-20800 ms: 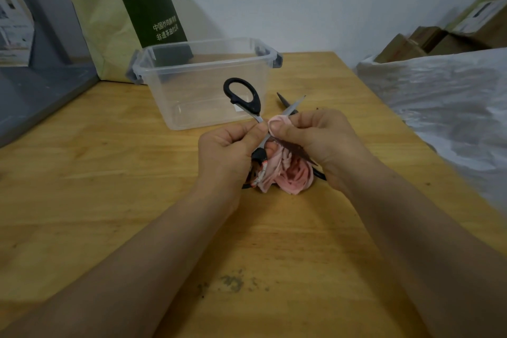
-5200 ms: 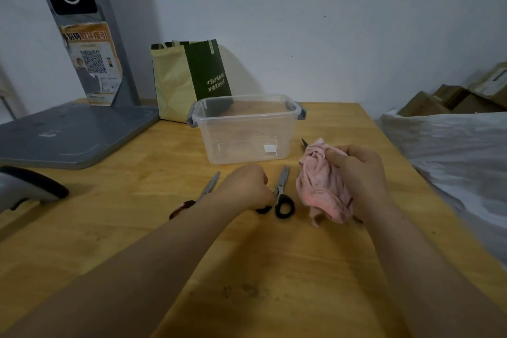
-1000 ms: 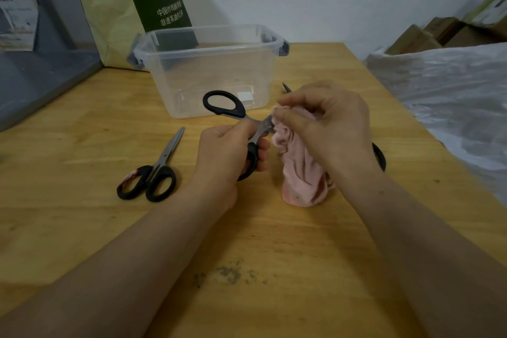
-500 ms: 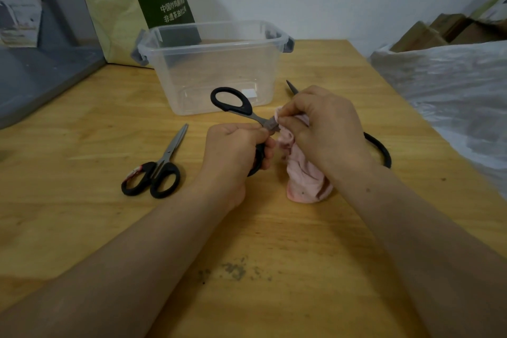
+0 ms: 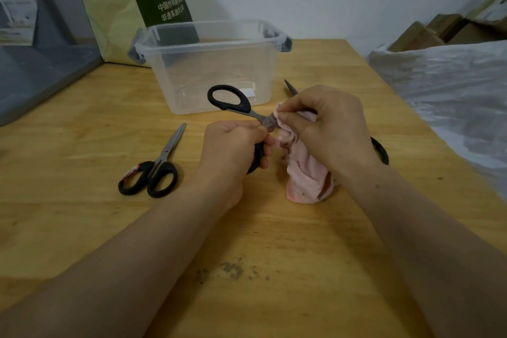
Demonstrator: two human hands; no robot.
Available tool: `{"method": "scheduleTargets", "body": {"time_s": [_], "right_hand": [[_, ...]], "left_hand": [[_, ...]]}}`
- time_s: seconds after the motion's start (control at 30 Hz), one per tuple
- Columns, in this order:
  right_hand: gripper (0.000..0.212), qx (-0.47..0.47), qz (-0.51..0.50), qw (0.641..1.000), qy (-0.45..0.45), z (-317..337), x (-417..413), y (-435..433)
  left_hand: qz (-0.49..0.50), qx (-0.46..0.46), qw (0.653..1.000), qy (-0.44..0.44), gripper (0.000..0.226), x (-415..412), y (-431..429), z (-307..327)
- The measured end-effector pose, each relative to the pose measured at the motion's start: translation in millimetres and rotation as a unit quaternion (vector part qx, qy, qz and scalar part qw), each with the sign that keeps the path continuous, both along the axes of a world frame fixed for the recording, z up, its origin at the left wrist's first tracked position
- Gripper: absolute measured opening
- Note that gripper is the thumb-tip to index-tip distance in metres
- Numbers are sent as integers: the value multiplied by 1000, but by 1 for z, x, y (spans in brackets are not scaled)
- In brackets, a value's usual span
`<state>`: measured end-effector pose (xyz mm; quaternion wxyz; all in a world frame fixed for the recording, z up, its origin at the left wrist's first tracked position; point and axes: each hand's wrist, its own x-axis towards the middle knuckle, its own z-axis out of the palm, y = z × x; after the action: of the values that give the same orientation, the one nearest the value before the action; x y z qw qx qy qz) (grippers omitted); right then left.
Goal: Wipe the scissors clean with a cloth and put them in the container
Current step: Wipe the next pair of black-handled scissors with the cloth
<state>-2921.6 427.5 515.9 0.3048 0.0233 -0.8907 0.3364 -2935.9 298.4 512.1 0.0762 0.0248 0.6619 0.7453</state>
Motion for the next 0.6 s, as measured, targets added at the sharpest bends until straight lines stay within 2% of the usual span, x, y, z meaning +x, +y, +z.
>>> {"method": "scheduleTargets", "body": {"time_s": [0.07,0.2,0.33,0.4,0.5,0.6], "right_hand": [[17,-23,14,1000,3,1,1,-4],[10,32,34,998,-32,-1,-2,-11],[10,78,68,992,-73,1,0,-9],[10,93,55,989,-101,4,1,-4],[10,39,15,997,-66,7,5,0],[17,19,34,999,-36,5,4,-7]], "left_hand": [[-10,-5,1000,6,15,1,0,0],[-9,-6,1000,-8,21,1,-1,-1],[3,0,999,-41,19,-3,-2,0],[9,2,998,-58,12,-4,-2,0],[6,7,998,-58,12,-4,-2,1],[-15,-19,1000,-17,16,-2,-1,1]]}}
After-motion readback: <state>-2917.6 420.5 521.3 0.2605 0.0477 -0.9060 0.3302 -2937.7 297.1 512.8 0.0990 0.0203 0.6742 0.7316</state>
